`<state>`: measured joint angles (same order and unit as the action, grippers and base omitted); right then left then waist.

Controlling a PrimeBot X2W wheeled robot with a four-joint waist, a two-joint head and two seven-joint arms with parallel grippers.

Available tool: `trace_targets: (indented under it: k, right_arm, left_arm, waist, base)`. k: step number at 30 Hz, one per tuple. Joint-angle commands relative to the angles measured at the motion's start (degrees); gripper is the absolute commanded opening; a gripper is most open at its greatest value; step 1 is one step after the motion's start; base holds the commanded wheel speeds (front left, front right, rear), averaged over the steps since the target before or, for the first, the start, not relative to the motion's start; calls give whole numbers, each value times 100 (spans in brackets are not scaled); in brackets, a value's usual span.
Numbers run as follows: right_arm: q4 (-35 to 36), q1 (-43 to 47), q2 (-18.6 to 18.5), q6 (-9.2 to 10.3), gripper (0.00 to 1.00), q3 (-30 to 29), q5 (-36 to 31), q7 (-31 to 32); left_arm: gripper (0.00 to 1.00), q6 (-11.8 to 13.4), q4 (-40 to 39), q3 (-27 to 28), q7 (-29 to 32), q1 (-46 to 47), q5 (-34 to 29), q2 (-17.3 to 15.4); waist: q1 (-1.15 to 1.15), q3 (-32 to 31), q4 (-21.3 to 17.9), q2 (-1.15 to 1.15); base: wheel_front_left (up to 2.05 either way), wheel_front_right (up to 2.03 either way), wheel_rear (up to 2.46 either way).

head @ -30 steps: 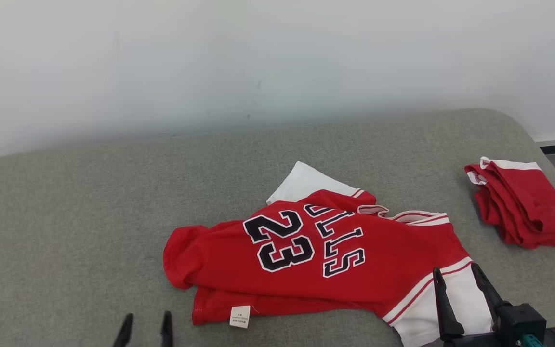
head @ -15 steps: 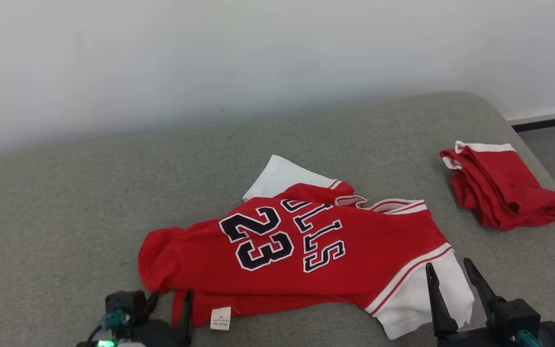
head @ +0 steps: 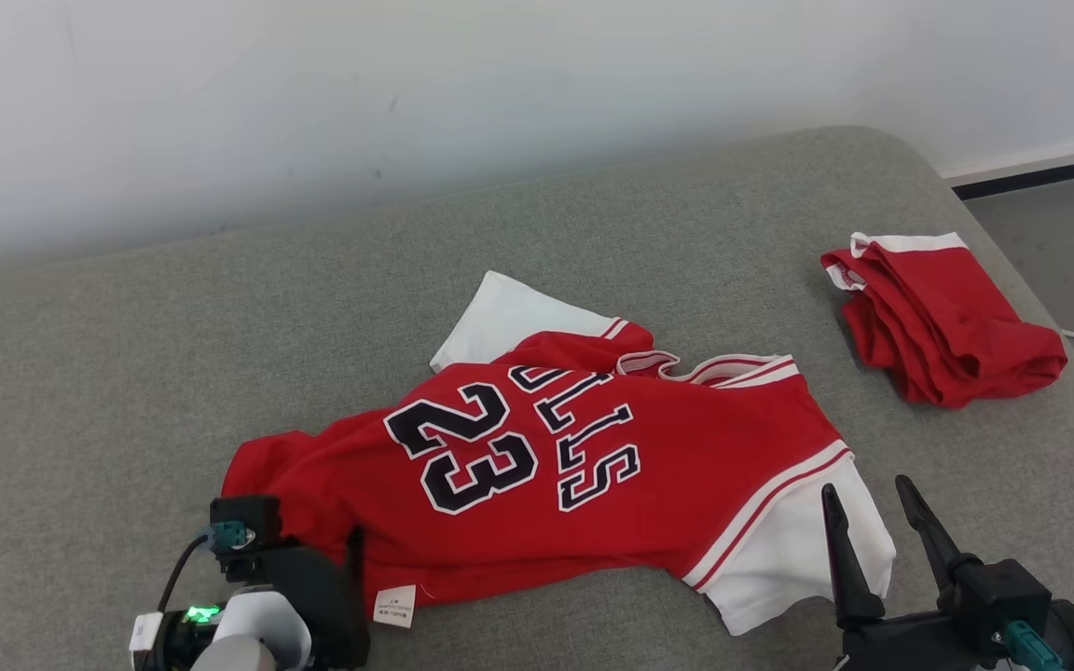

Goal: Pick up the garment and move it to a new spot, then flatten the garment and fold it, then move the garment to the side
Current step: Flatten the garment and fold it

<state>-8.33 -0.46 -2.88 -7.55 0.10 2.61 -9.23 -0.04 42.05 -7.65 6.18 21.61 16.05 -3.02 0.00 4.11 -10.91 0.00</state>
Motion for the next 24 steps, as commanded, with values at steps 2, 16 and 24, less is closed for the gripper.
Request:
trace_targets:
  k: [2,16,24]
  right_arm:
    - [7,-64,1,15,100,-24,38,-54]
    - [-105,-137,0,15,100,-57,116,-143]
    - [-133,-163,1,15,100,-37,80,-135]
  left_arm:
    - [100,-65,218,-90,107,84,91,17]
    - [0,-4,691,-22,-682,331,403,-208]
    - [0,19,844,144,-1085,503,491,-500]
  waist:
    - [0,86,-49,0]
    - [0,106,171,0]
    - [0,80,273,0]
  base:
    - [0,0,0]
    - [0,0,0]
    - [0,0,0]
